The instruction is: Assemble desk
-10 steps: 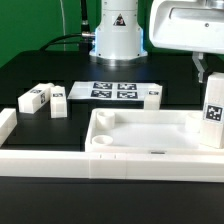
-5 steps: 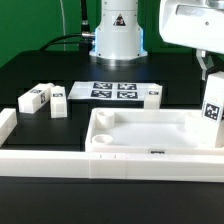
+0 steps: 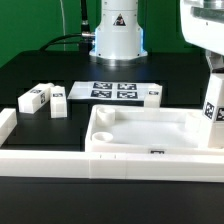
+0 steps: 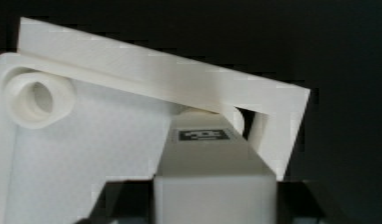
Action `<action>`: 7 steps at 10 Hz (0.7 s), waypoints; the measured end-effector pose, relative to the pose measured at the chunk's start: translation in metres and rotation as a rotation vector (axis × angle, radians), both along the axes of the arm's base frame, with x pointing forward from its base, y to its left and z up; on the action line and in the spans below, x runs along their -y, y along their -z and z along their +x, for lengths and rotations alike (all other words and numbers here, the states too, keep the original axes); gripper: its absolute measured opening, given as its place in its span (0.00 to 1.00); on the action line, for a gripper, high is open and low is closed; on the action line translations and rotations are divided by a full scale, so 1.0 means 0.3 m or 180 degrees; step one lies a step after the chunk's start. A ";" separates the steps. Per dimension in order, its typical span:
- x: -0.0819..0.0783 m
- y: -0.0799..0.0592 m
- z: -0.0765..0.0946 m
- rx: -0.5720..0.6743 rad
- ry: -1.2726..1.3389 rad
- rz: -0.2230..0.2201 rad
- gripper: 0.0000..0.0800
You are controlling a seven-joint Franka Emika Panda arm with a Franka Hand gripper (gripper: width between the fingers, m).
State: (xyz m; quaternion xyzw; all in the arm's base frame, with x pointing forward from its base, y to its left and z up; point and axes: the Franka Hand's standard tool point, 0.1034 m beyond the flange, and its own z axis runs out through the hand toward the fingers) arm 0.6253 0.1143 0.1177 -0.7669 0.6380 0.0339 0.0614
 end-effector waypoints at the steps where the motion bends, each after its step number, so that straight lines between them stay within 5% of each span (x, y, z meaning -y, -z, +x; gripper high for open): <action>1: 0.000 0.000 0.000 -0.0018 0.0132 0.0008 0.36; 3: -0.005 0.000 -0.001 -0.0014 0.0090 0.0011 0.67; 7: -0.005 0.002 -0.006 0.0024 -0.0751 -0.0002 0.80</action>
Offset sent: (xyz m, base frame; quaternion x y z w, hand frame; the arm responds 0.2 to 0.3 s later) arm 0.0000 0.0000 0.0000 0.0000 0.0000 -0.0650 0.9979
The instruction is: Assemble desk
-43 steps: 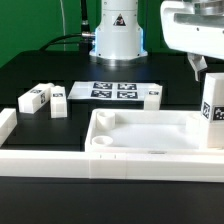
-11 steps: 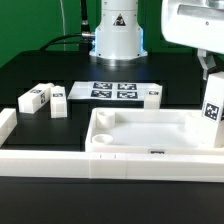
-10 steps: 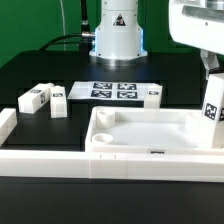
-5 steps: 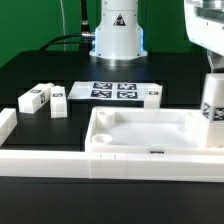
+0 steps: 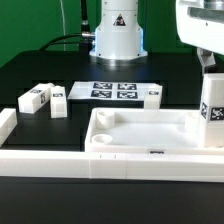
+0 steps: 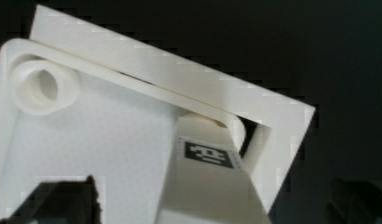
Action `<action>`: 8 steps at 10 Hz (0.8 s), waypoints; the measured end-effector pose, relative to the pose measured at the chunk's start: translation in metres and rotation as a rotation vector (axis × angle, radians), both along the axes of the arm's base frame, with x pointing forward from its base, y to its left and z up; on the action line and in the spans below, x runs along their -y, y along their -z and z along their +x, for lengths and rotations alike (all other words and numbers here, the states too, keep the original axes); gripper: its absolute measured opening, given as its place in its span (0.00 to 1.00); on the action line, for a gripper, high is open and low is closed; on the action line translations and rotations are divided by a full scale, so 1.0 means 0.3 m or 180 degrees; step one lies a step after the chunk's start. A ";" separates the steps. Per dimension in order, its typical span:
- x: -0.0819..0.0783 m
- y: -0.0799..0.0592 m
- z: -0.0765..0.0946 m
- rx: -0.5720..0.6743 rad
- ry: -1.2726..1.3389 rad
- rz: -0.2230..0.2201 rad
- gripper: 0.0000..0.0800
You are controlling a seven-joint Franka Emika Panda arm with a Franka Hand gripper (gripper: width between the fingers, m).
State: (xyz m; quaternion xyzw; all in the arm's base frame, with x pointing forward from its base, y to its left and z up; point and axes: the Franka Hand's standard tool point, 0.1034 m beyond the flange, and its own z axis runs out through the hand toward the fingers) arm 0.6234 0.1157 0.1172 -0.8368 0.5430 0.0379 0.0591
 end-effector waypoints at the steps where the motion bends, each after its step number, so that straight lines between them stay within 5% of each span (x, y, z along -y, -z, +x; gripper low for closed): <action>1: 0.000 0.000 0.000 0.0033 -0.0234 0.0000 0.81; 4: 0.001 0.001 -0.001 0.0129 -0.0942 -0.0003 0.81; 8: 0.028 0.014 -0.006 0.0116 -0.2572 -0.0247 0.81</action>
Offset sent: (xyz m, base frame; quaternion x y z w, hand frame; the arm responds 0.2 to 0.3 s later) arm 0.0000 0.0000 0.0000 0.0000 0.0000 -0.1938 0.9810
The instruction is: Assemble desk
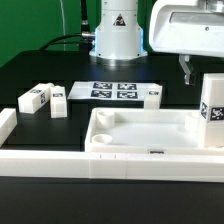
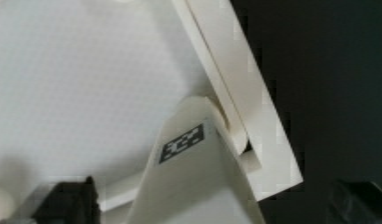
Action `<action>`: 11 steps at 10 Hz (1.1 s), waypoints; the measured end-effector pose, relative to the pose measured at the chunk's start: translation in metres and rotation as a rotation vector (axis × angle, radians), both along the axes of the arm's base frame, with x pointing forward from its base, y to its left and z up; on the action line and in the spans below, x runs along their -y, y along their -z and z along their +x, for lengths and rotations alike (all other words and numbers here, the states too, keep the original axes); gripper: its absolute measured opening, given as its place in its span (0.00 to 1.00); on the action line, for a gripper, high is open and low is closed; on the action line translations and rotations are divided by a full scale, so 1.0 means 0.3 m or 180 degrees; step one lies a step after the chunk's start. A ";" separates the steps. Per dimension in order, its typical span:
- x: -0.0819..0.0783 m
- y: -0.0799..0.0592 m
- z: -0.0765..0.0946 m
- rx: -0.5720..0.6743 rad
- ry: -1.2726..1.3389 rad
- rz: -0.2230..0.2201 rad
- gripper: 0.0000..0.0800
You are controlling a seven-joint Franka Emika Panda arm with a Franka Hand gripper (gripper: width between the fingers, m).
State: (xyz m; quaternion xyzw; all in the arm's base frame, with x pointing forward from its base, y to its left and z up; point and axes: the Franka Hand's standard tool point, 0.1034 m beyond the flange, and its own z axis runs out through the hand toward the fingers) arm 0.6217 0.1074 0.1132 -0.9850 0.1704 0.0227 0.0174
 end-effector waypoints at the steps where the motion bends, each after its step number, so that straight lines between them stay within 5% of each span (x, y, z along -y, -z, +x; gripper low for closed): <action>1: 0.002 -0.002 0.003 0.0020 -0.0342 0.0008 0.81; 6: 0.007 -0.005 0.006 0.0056 -0.1299 0.0046 0.81; 7: 0.007 -0.005 0.006 0.0055 -0.1299 0.0046 0.69; 8: 0.007 -0.005 0.006 0.0055 -0.1300 0.0046 0.69; 9: 0.007 -0.005 0.006 0.0055 -0.1300 0.0046 0.46; 10: 0.007 -0.004 0.006 0.0055 -0.1299 0.0046 0.36; 11: 0.007 -0.004 0.006 0.0054 -0.1293 0.0047 0.36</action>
Offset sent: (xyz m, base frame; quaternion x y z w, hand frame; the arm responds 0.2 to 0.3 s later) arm 0.0062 -0.0053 0.0033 -0.0242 -0.0126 -0.2344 0.9717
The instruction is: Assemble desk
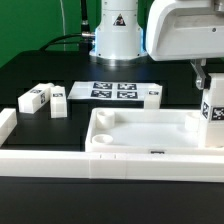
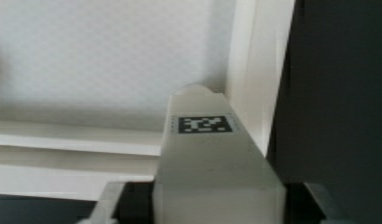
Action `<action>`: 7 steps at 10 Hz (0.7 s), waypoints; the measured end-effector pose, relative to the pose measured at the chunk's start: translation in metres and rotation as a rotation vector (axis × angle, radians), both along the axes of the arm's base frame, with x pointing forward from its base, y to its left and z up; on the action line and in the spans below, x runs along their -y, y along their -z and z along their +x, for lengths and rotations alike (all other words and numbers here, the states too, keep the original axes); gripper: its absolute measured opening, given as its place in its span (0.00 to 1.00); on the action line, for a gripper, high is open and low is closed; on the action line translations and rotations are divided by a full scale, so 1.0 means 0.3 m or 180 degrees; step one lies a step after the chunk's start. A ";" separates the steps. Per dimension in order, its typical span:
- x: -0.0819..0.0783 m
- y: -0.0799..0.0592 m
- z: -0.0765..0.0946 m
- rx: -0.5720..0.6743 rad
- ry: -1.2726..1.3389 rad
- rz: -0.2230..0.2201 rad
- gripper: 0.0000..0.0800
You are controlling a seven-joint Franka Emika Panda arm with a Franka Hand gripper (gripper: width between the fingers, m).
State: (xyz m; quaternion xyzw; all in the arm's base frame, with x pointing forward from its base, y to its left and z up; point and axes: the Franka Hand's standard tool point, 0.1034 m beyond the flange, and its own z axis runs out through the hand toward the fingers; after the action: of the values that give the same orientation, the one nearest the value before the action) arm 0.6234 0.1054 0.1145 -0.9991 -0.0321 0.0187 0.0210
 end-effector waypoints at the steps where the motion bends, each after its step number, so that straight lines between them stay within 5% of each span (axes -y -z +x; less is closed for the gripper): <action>1: 0.000 0.000 0.000 -0.0002 0.0040 0.0000 0.36; 7: 0.017 0.001 0.001 -0.0078 0.1708 0.0210 0.36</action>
Offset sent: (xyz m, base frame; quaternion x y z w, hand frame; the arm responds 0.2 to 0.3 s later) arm -0.0092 0.0016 -0.0047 0.0396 0.0052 0.2137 0.9761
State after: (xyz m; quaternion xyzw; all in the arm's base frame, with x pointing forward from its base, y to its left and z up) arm 0.6236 0.1002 0.1143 -0.9703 0.2335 0.0234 0.0582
